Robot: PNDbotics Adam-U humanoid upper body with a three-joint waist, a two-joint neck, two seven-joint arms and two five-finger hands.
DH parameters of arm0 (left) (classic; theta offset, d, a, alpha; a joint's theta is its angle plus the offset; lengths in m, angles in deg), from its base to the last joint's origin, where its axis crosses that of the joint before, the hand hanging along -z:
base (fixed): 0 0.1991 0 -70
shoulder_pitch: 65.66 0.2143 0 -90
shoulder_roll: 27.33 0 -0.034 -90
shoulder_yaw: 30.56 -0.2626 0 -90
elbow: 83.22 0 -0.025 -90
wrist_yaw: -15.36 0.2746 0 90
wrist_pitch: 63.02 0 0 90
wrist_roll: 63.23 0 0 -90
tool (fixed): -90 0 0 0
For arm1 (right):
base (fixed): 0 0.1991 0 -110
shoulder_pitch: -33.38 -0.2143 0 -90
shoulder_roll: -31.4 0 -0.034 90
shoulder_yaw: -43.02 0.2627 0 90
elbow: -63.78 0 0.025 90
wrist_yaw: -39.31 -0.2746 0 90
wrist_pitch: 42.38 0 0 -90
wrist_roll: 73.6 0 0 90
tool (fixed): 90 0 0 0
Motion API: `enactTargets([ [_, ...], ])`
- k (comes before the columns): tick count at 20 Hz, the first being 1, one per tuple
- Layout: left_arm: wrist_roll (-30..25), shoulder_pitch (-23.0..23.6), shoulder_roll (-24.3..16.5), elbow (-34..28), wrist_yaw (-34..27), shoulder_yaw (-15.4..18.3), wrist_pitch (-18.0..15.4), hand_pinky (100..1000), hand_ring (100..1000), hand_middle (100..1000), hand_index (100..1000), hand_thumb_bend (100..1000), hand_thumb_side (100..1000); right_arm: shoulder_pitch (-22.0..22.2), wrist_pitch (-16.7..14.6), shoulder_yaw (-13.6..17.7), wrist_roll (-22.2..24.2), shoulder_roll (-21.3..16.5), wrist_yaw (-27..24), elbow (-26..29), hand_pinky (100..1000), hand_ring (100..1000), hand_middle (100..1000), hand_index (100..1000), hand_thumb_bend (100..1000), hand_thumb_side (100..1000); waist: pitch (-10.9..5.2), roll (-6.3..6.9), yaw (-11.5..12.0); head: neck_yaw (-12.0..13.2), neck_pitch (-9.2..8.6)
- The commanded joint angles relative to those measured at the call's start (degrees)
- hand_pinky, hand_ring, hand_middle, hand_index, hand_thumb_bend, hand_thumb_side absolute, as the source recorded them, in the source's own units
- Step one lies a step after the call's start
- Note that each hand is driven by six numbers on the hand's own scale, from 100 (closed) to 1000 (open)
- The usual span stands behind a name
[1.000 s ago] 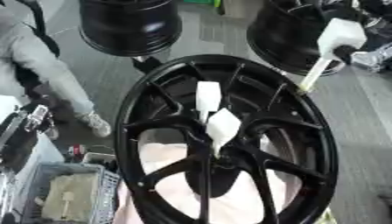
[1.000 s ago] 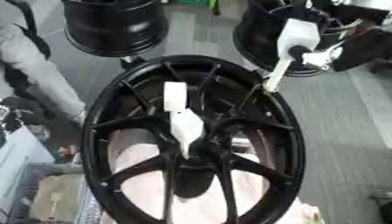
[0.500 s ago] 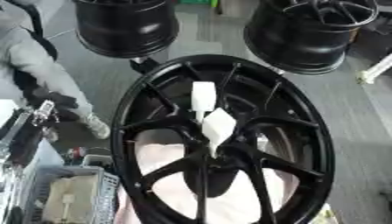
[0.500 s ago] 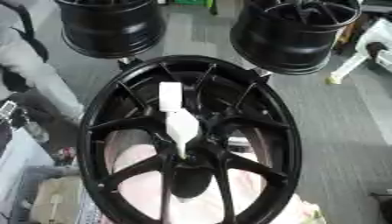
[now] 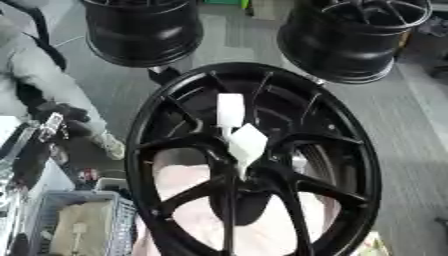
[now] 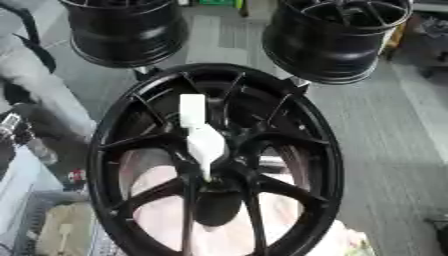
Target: Pull the pin out of the wheel hub.
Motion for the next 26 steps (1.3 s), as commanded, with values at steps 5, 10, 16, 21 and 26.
enactTargets([
  [5,-0.4,-0.7,-0.5,-1.3,-0.3,-0.4,0.1,741,600,623,712,100,835,0.6,2.5,7.5,-9.3,2.5,6.4,5.3,637,833,901,909,286,558,-0.74,0.11,1.1,-1.3,-0.14],
  [10,-0.6,-0.9,-0.3,-1.4,-0.4,-0.6,0.2,741,600,623,712,100,835,1.4,-1.2,-1.1,-35.3,3.2,-0.7,2.2,614,808,869,897,248,531,-0.7,0.08,1.7,-1.7,-0.14],
  [16,-0.7,-1.0,-0.2,-1.3,-0.5,-0.7,0.0,741,600,622,711,100,833,1.2,-5.7,-4.8,-41.0,5.2,-2.4,7.9,570,759,808,866,117,443,-0.64,0.51,1.8,-1.6,-0.14],
  [21,-0.9,-1.2,0.2,-1.2,-0.7,-0.9,-0.2,741,600,622,711,100,833,0.2,-8.8,-7.5,-44.2,9.8,-5.7,14.9,526,717,762,825,100,436,-0.34,1.07,2.0,-1.7,-0.14],
  [26,-1.1,-1.4,0.5,-1.2,-0.9,-1.0,-0.3,741,601,622,711,100,832,-0.5,-13.8,-11.5,-45.2,14.8,-11.1,18.5,512,696,743,806,100,457,-0.08,1.49,2.1,-2.2,-0.14],
])
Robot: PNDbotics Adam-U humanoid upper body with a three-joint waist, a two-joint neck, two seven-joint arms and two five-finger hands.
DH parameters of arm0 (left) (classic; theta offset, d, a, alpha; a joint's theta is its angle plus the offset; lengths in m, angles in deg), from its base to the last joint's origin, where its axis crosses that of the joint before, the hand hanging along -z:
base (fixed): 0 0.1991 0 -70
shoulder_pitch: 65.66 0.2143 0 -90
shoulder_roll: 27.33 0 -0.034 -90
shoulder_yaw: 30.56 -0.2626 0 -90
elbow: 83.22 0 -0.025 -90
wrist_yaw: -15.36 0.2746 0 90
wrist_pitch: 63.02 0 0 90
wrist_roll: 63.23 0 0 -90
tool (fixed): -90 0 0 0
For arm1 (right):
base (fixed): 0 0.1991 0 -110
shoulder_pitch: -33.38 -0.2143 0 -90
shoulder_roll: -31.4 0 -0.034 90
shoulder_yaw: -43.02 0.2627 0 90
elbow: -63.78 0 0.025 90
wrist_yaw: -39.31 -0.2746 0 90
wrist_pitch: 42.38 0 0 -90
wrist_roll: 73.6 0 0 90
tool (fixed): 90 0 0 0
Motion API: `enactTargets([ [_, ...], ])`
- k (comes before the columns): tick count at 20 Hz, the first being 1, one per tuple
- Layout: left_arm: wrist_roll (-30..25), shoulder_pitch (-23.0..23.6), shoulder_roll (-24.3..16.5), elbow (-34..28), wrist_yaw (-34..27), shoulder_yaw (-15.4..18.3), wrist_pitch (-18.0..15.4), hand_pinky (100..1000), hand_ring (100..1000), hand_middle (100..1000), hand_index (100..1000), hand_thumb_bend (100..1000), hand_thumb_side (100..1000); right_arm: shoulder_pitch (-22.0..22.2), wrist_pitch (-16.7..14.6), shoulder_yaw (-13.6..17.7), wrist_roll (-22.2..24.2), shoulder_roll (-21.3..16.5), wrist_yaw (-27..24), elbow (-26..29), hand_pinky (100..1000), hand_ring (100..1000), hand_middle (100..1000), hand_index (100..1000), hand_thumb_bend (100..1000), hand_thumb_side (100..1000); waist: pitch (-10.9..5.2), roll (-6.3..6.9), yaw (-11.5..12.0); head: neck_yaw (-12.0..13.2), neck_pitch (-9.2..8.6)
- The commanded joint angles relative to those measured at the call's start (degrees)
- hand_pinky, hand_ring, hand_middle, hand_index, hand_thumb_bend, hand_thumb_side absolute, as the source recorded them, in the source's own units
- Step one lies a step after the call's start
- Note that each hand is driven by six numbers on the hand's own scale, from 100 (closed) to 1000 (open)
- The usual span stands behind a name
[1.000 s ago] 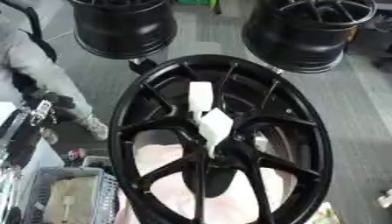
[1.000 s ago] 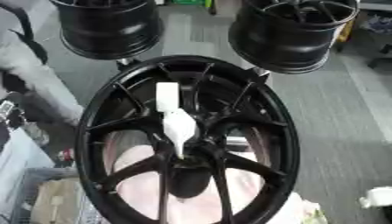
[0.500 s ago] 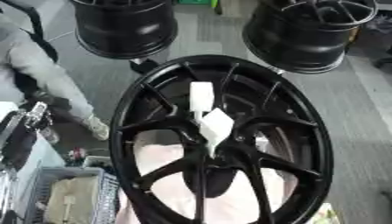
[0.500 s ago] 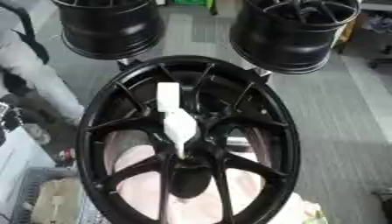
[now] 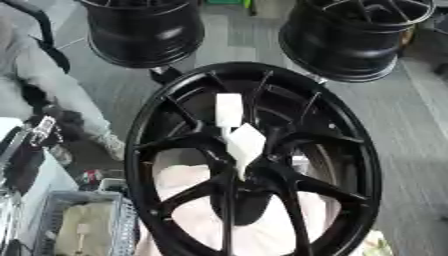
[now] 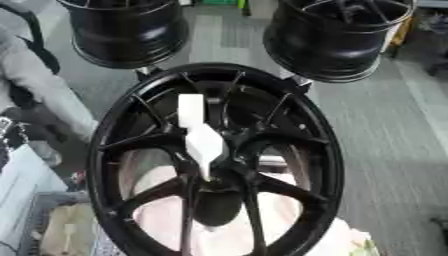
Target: Pull the pin out of the wheel hub.
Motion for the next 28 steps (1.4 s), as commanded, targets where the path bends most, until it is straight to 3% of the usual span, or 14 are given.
enactTargets([
  [1,-0.3,-0.8,-0.3,-1.2,-0.4,-0.4,-0.3,742,601,622,711,100,832,-0.9,-2.8,-2.2,0.4,1.7,-2.6,3.0,509,691,739,800,100,454,-0.46,0.15,-0.1,-0.6,-0.14],
  [9,-0.4,-0.7,-0.1,-1.3,-0.5,-0.4,-0.2,742,601,623,711,100,835,-2.4,-5.7,-5.4,2.3,6.7,-4.6,2.7,505,688,737,797,100,461,-0.52,0.22,0.0,-0.7,-0.14],
  [28,-0.4,-0.5,-0.1,-1.5,-0.4,-0.3,0.1,741,602,625,711,100,837,-2.2,-5.5,-6.1,3.4,7.6,-5.1,1.8,505,686,735,798,100,481,-0.47,0.02,-0.2,-0.9,-0.14],
])
